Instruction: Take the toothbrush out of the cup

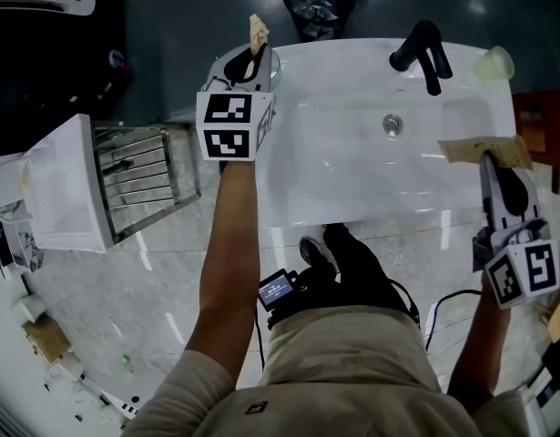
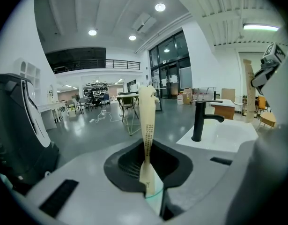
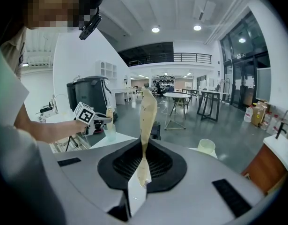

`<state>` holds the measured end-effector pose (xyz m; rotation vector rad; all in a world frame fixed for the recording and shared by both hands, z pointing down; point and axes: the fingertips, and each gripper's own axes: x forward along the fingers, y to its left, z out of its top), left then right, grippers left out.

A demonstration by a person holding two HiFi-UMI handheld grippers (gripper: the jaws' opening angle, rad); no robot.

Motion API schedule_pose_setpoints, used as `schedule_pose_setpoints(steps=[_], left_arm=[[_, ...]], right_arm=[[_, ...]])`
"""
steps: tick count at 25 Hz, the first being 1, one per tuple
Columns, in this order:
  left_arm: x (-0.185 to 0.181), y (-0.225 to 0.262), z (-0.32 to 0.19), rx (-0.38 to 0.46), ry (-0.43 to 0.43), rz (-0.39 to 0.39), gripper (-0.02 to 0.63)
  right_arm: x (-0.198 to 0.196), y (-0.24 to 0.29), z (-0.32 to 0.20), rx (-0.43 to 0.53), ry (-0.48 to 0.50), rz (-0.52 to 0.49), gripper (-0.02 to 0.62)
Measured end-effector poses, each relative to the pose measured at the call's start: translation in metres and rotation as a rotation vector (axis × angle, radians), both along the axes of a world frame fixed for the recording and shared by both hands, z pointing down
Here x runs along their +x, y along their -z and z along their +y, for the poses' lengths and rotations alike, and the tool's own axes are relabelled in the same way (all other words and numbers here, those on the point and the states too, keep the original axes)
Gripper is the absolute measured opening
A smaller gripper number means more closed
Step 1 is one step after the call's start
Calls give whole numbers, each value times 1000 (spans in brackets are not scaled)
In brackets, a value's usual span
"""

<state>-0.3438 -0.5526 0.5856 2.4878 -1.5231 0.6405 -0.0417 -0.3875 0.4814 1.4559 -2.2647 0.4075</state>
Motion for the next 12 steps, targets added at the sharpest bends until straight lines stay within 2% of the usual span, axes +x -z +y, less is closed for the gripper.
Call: schedule_pose_setpoints(steps=[12], left_arm=[[-20,93,51,110,-1,24,29]], right_arm=[[-24,54,36,96,13,-13,26]])
